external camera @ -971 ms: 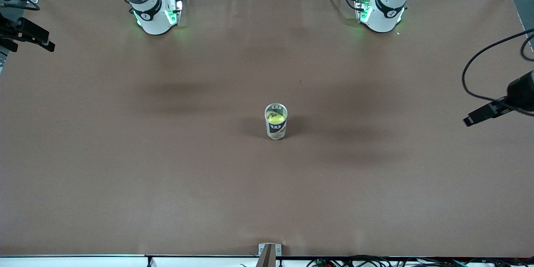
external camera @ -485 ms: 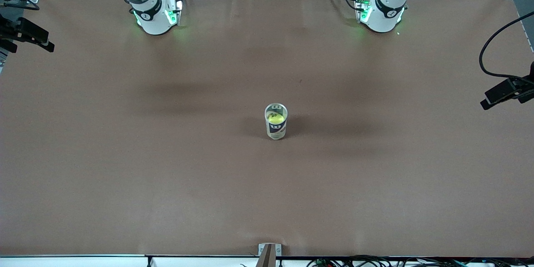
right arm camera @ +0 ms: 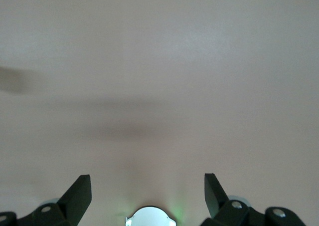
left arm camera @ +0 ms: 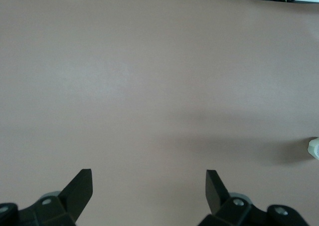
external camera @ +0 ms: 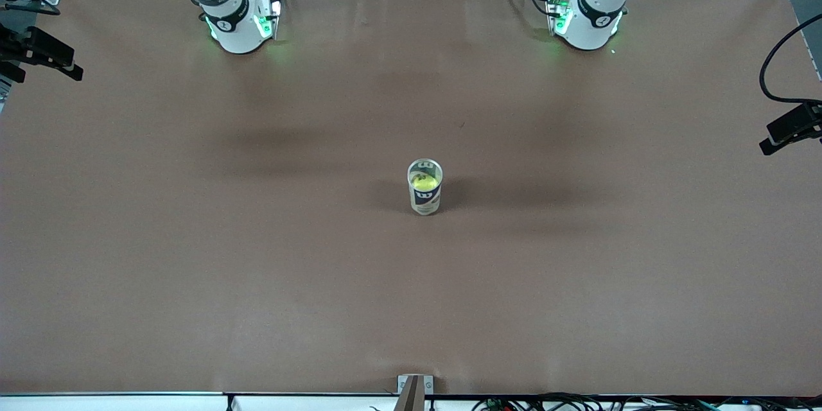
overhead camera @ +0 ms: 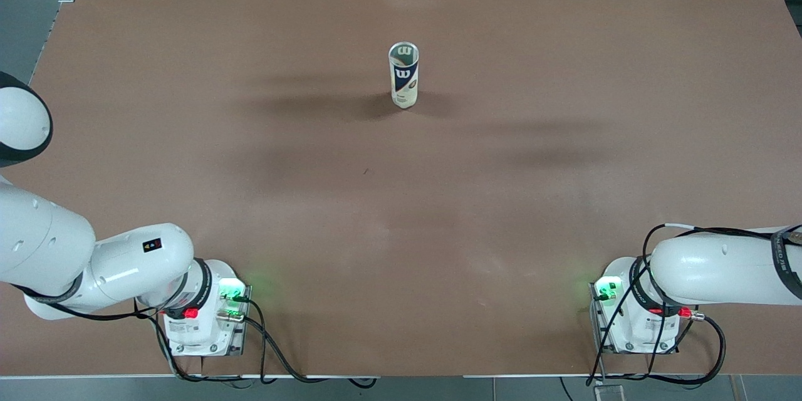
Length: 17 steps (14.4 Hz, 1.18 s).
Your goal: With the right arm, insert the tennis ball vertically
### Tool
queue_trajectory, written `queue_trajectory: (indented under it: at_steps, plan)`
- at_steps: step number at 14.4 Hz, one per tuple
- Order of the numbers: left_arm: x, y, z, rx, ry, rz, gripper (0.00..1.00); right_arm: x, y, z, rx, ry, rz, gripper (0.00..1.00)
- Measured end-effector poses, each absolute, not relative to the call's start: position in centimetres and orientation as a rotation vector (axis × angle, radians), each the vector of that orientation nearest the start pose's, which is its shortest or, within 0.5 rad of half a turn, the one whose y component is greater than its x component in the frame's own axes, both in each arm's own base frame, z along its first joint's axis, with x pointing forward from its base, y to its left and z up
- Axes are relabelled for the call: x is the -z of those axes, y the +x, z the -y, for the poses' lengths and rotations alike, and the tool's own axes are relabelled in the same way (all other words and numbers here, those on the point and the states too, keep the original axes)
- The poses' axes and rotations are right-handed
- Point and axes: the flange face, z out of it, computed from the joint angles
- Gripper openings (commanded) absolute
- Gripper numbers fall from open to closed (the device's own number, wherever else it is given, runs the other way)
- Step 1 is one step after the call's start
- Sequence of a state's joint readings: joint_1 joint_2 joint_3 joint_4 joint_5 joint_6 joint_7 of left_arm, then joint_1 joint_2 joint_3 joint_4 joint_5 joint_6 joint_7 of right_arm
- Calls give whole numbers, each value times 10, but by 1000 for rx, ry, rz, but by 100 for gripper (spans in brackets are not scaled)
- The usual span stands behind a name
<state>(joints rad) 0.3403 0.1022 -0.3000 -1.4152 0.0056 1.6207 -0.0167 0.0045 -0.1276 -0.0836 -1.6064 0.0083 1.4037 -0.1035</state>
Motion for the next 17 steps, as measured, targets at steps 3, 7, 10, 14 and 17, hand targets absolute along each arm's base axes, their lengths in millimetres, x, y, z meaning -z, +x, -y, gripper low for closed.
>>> queue_trajectory:
  at_steps: [3,7,10,14,17]
  plan:
    - [-654,586,-34,189,-3154,89,100,-661,494,41,-112,-3114,45,100]
    - [-654,586,-30,189,-3155,80,100,-676,492,41,-63,-3118,45,100]
    - [-653,586,-32,187,-3155,83,100,-679,491,41,-60,-3118,46,100]
    - [-650,587,-38,177,-3155,100,100,-680,490,41,-59,-3118,48,100]
    - [-649,587,-38,174,-3155,100,100,-679,485,41,-124,-3112,46,100]
